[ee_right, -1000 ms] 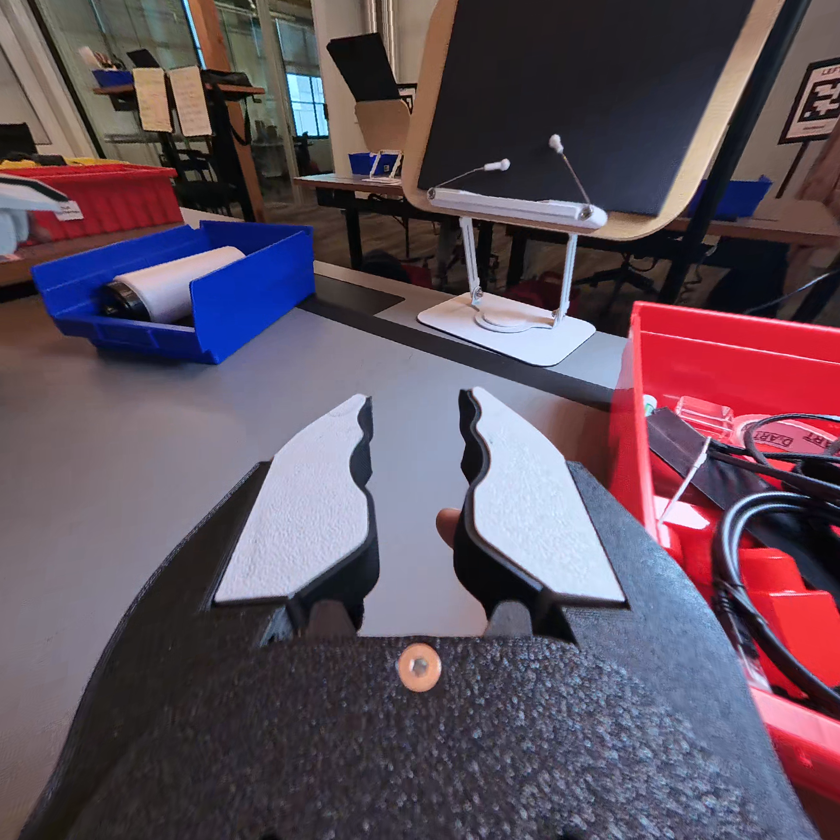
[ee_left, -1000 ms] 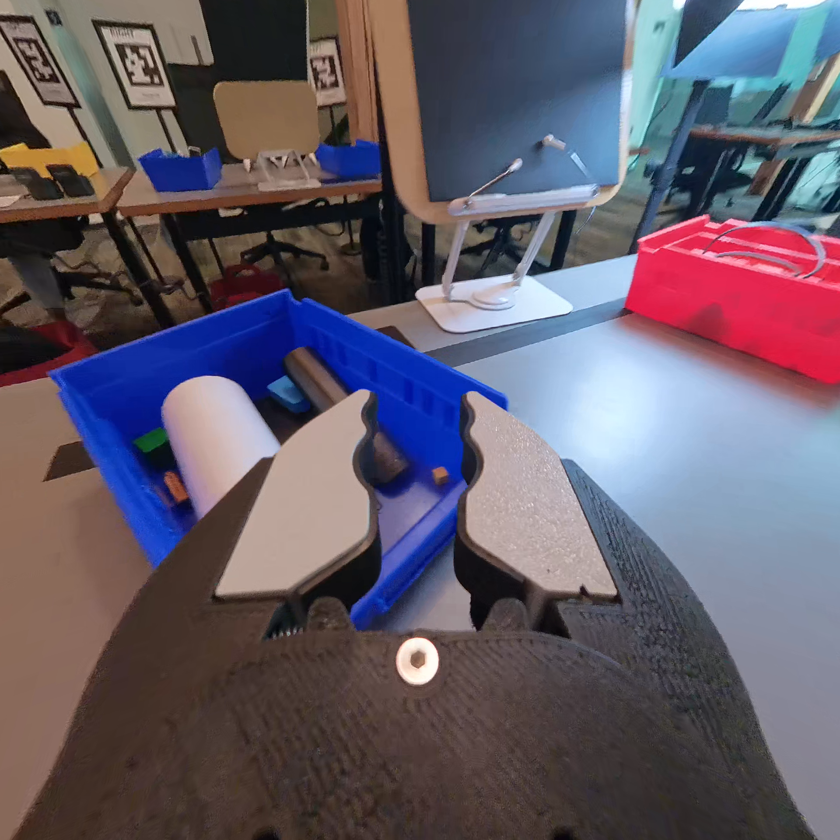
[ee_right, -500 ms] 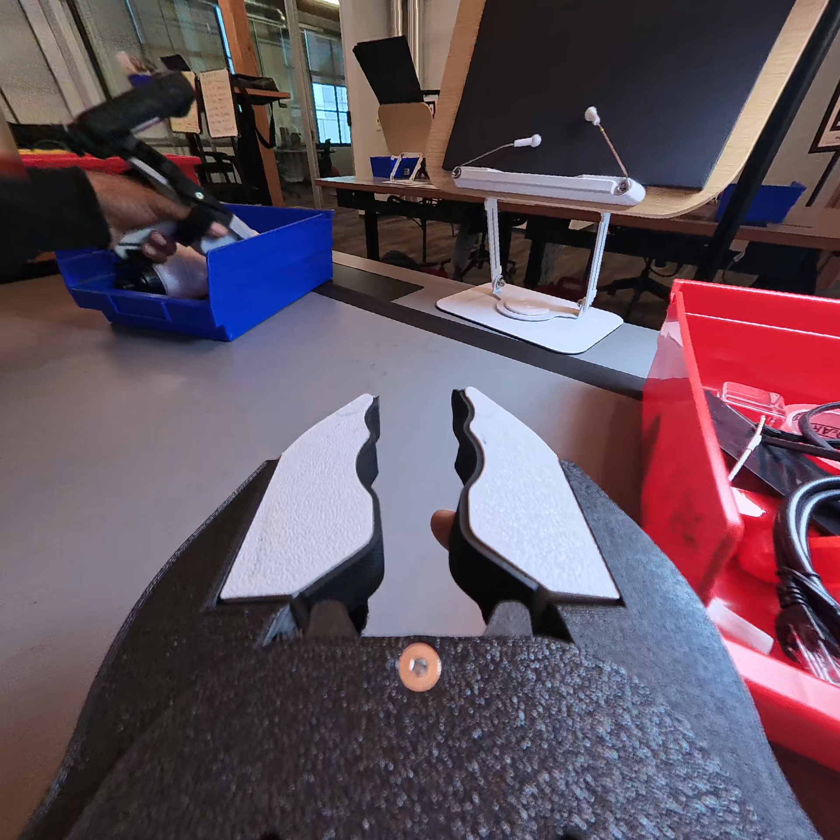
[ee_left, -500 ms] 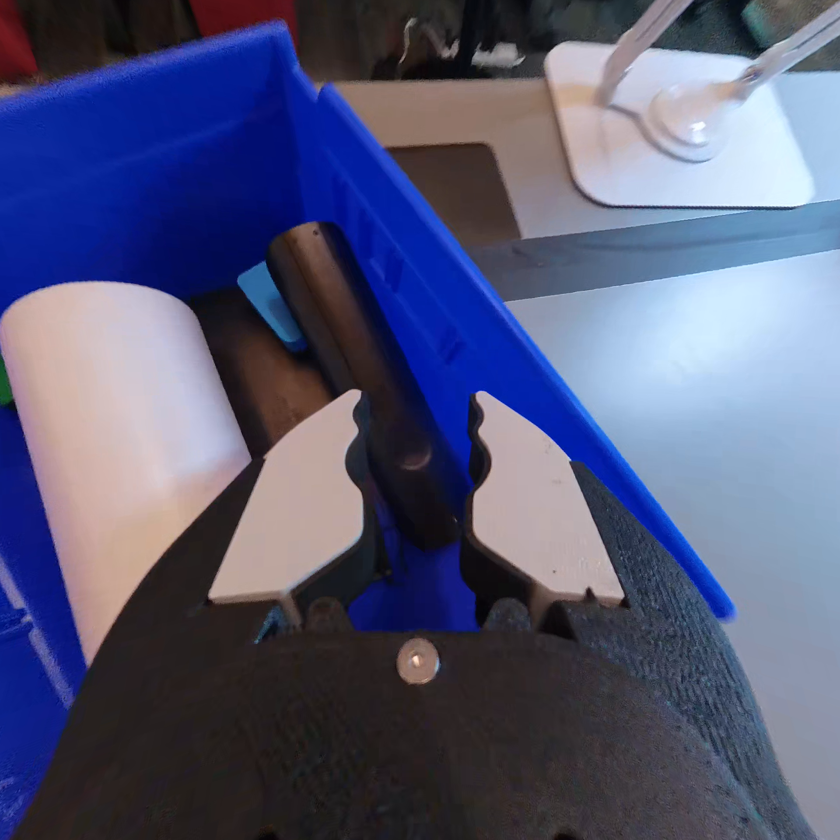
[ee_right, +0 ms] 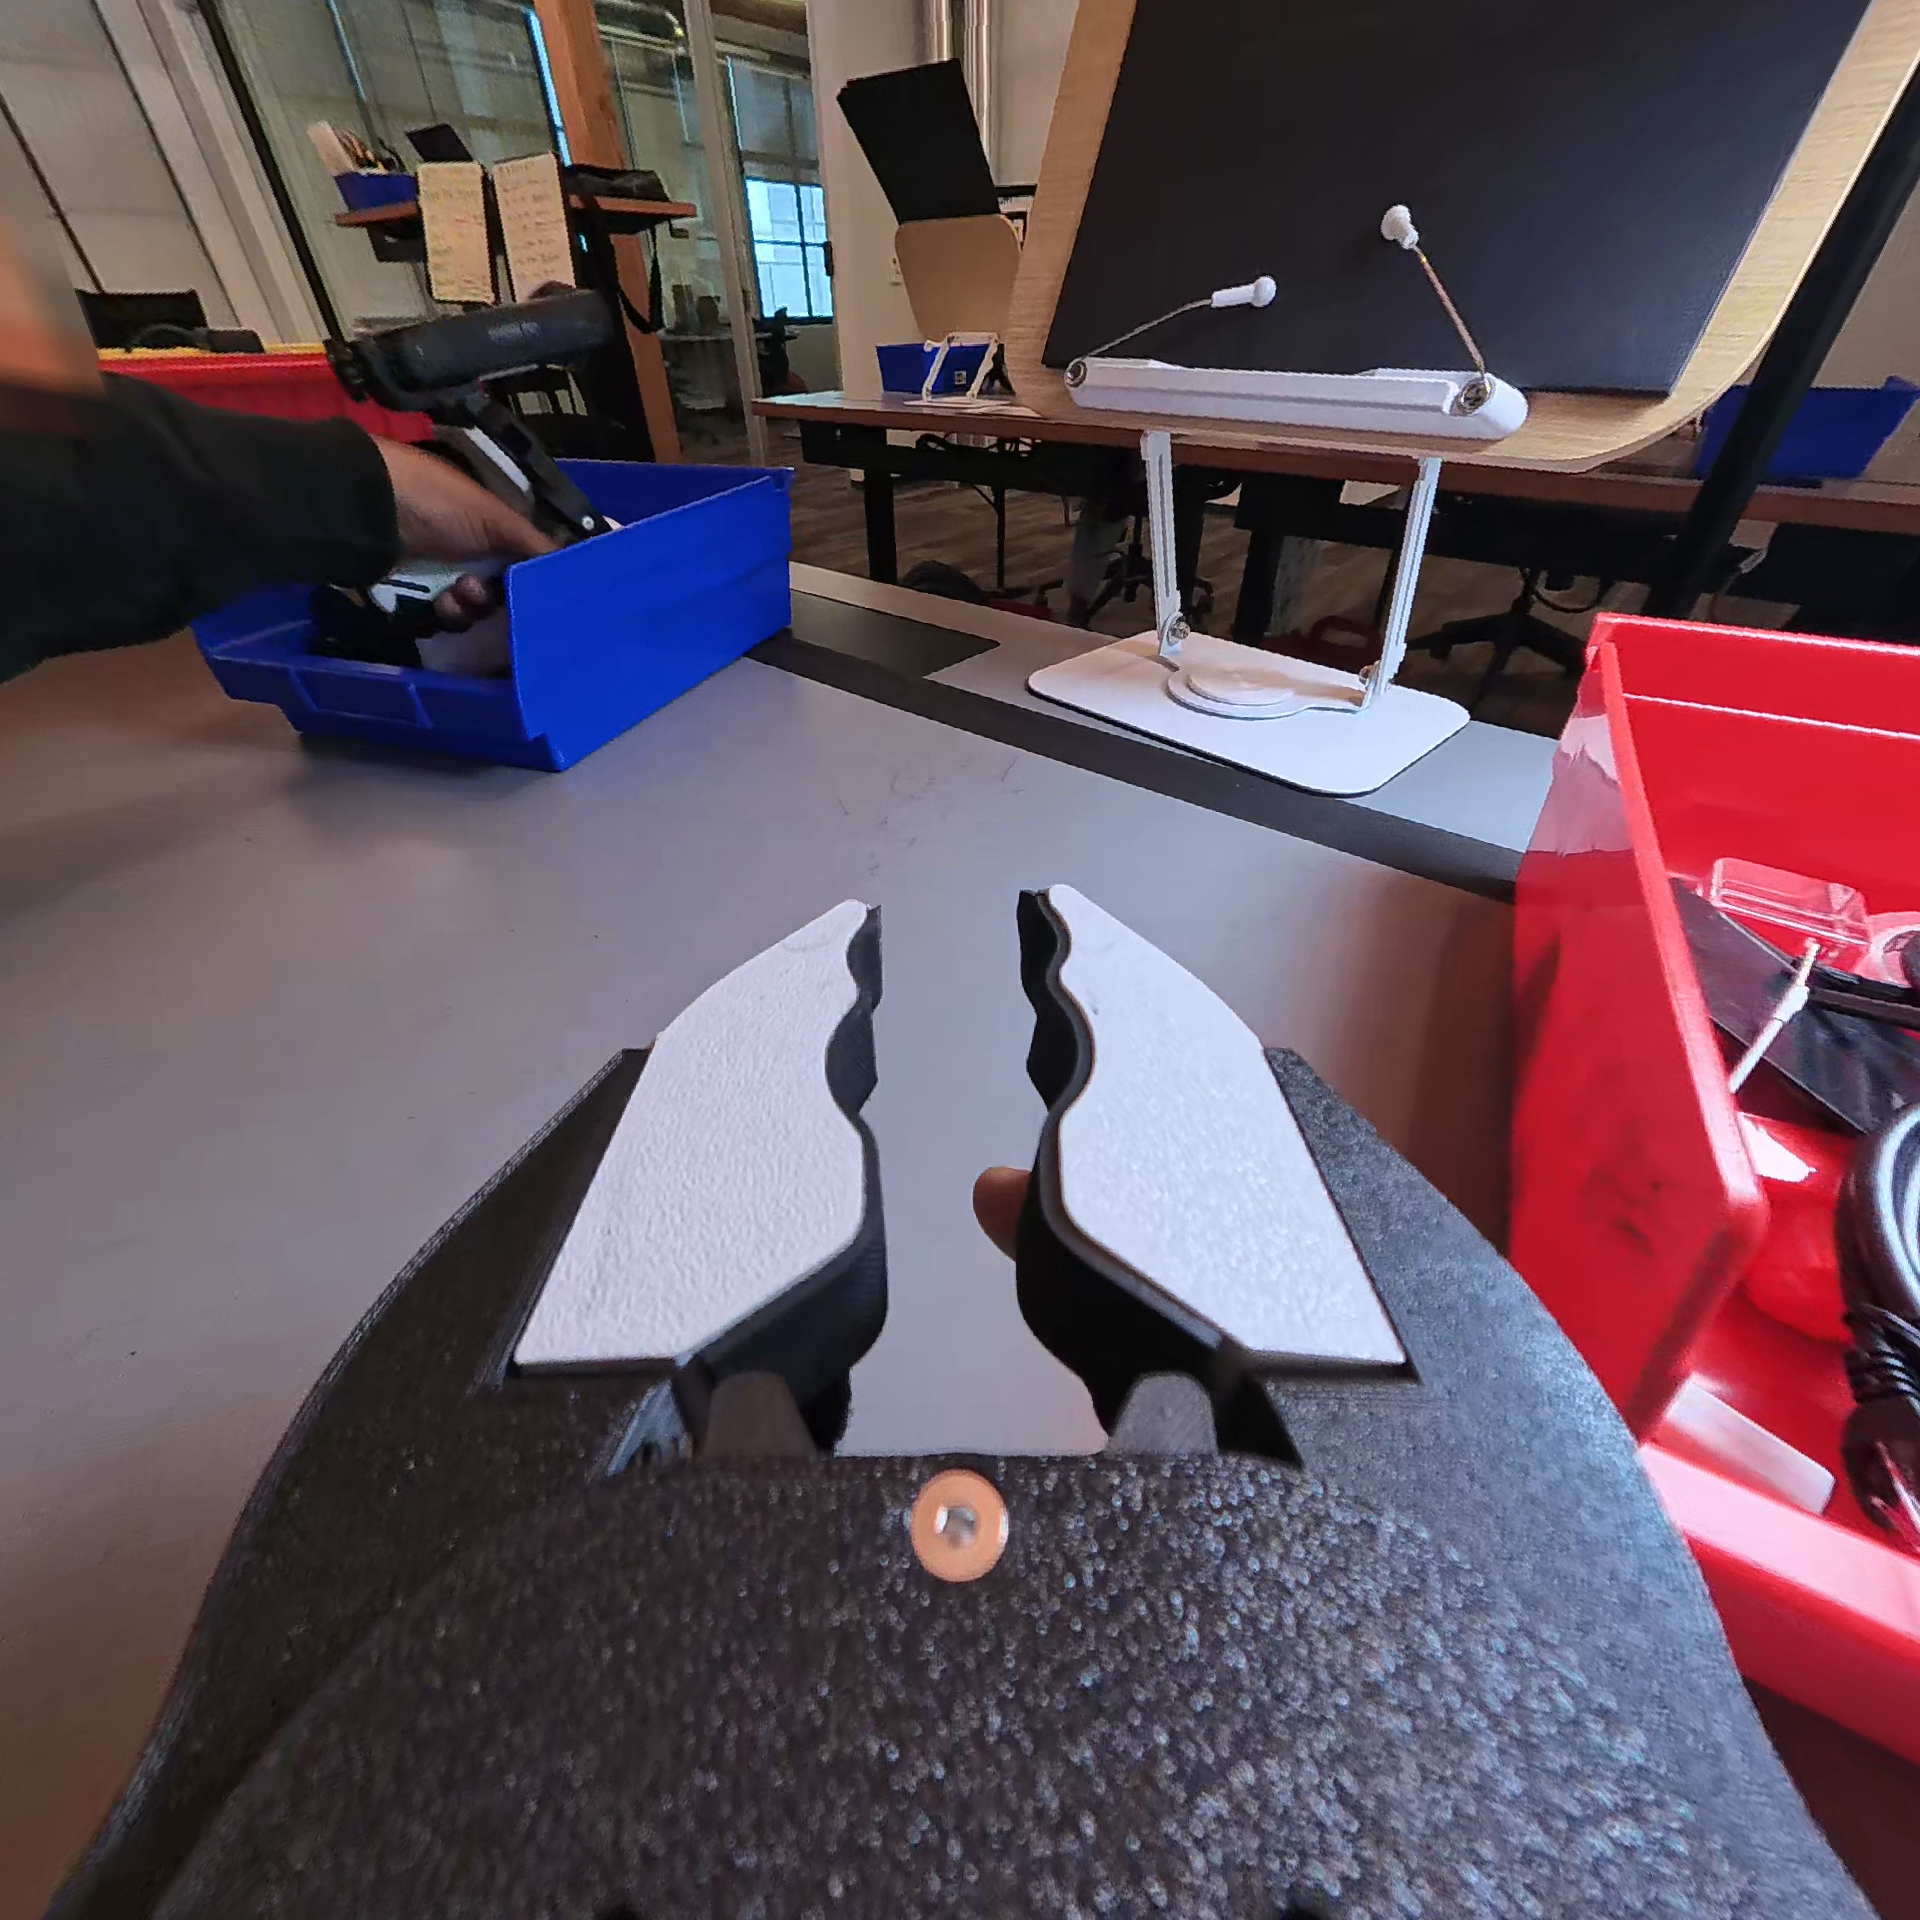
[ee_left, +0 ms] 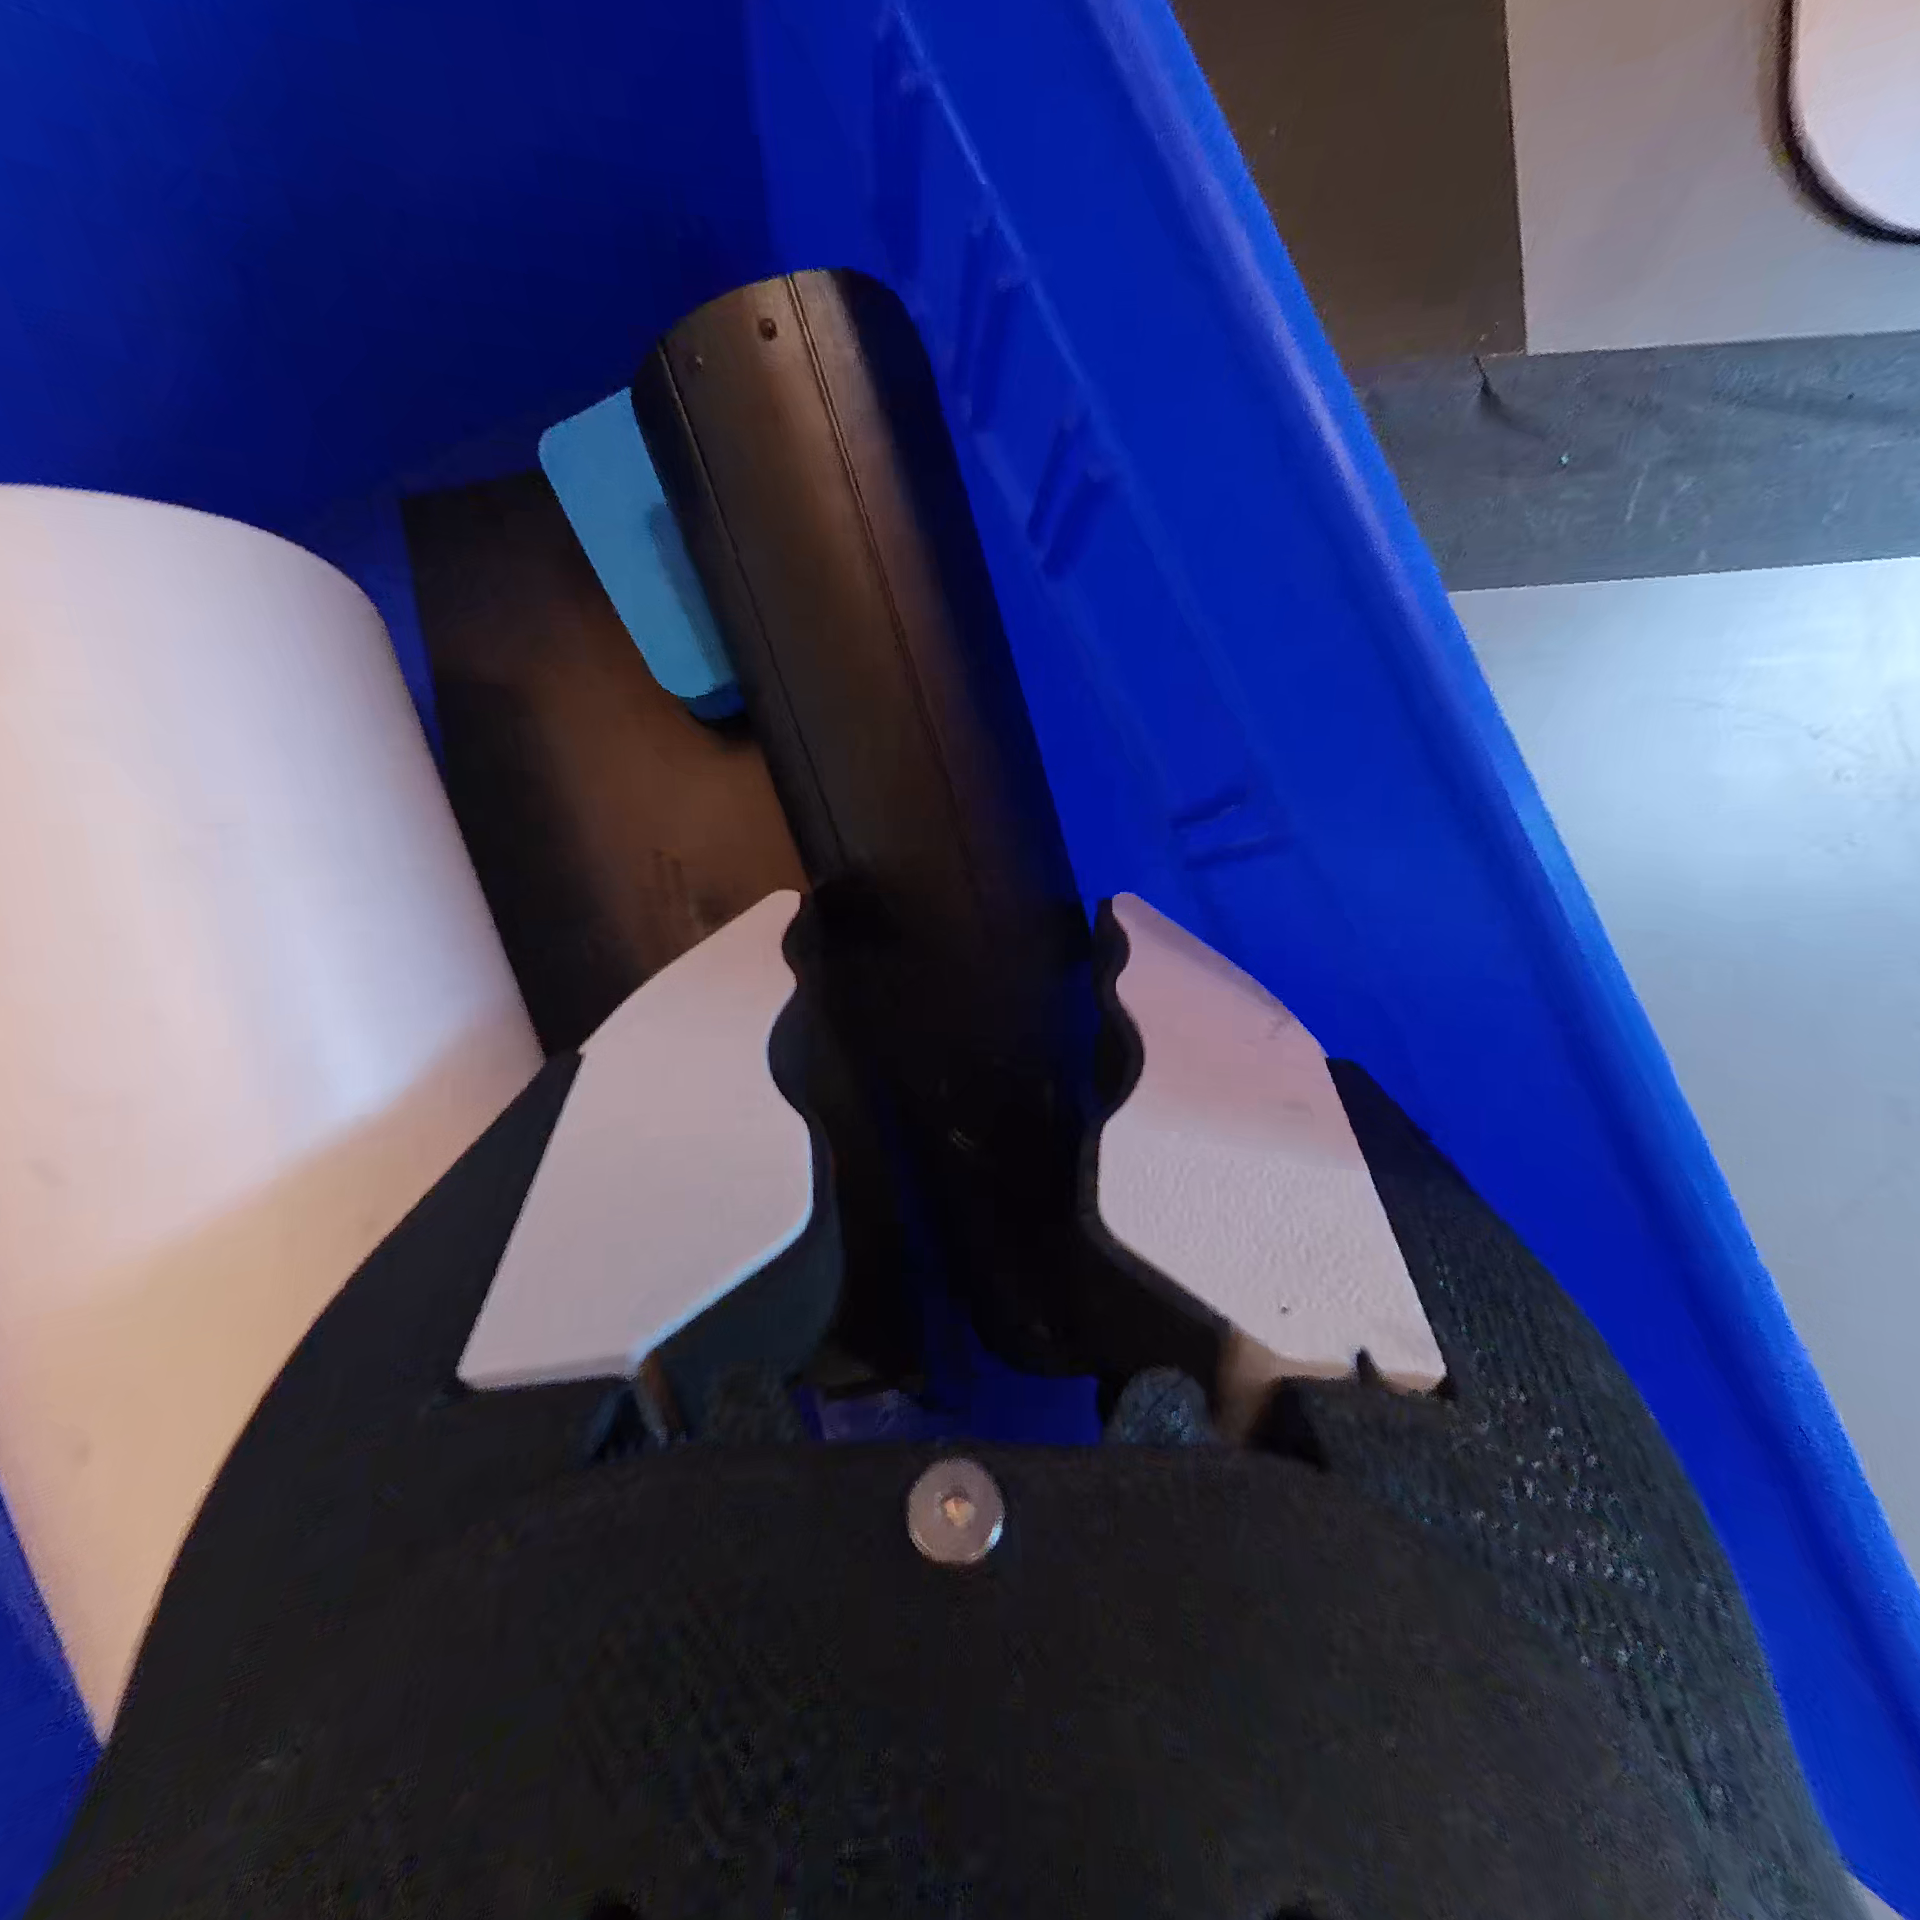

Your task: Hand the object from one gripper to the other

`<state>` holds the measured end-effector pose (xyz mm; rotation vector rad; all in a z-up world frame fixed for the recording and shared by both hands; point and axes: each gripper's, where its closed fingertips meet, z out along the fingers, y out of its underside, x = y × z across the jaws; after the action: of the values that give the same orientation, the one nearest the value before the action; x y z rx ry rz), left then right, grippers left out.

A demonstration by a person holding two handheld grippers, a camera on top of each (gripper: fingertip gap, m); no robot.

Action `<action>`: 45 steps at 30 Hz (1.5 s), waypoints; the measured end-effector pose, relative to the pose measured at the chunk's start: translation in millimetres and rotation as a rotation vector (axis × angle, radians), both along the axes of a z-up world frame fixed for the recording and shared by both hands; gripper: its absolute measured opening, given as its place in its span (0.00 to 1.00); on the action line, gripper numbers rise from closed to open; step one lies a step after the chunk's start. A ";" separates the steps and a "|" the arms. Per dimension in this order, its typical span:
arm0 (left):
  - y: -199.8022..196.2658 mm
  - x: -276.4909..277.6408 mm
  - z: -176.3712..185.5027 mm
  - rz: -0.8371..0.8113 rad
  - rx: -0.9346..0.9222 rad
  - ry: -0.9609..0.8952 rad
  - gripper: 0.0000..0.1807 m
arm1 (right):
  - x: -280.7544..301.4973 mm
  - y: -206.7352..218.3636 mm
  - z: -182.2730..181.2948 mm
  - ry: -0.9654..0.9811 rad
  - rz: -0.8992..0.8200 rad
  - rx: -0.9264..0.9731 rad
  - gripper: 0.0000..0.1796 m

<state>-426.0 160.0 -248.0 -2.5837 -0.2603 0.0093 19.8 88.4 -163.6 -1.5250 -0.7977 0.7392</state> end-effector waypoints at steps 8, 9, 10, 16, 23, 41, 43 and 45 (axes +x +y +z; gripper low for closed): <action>-0.2 -5.5 -8.1 0.005 -0.039 0.075 0.30 | -3.2 -3.8 -0.8 -0.021 0.007 0.021 0.14; 0.0 -5.9 -8.1 0.003 -0.037 0.080 0.30 | -4.1 -4.0 -1.5 -0.024 0.008 0.023 0.14; 0.4 -6.5 -8.2 0.002 -0.034 0.084 0.30 | -5.2 -4.3 -2.5 -0.027 0.011 0.022 0.14; -1.8 -9.8 -3.9 -0.020 -0.005 0.096 0.30 | -7.2 -7.4 -4.5 -0.066 0.012 0.065 0.13; -6.3 -11.9 46.2 -0.120 0.159 0.163 0.29 | -11.2 -11.2 -6.0 -0.118 0.013 0.135 0.12; -87.8 189.3 303.4 -0.580 1.167 0.239 0.28 | -68.2 -29.0 163.7 0.109 0.148 0.309 0.21; -98.5 223.7 314.1 -0.636 1.245 0.319 0.29 | -76.3 -39.1 199.9 0.172 0.195 0.306 0.23; -109.6 252.0 316.2 -0.678 1.306 0.406 0.29 | -77.8 -48.0 219.5 0.213 0.230 0.303 0.24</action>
<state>-174.1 50.4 68.1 -1.2150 0.5872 0.0843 -58.0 40.4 55.9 -1.0759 -0.8883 0.8896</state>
